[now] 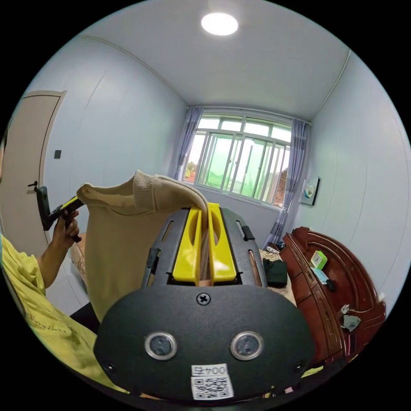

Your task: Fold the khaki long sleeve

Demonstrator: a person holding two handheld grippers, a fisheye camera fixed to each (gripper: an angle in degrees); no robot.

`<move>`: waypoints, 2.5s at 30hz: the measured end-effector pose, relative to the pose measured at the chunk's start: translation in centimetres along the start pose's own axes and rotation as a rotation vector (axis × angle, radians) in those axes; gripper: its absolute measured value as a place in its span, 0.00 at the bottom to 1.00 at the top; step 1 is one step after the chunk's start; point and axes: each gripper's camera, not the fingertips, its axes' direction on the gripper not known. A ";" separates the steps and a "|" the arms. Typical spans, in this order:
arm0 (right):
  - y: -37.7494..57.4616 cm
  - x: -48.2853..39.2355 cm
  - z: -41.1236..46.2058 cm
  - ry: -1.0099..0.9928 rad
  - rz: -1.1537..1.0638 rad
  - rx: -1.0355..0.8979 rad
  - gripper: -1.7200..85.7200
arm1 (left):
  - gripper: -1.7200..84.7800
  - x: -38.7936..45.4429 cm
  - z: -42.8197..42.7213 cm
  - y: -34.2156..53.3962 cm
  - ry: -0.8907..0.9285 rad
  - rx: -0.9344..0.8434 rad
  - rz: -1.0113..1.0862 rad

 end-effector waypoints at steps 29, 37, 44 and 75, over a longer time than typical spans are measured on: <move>22.8 24.7 47.2 0.120 0.260 -0.620 0.06 | 0.05 6.7 70.6 34.0 -0.141 -0.710 0.125; 35.4 32.0 55.8 0.131 0.416 -0.827 0.09 | 0.11 7.2 88.2 51.5 -0.128 -1.014 0.068; 38.6 35.8 50.6 0.107 0.483 -0.810 0.16 | 0.25 4.7 91.1 57.3 -0.009 -1.140 -0.069; 60.2 28.3 11.3 -0.082 0.467 -0.850 0.09 | 0.17 19.8 57.7 74.0 -0.221 -1.359 -0.240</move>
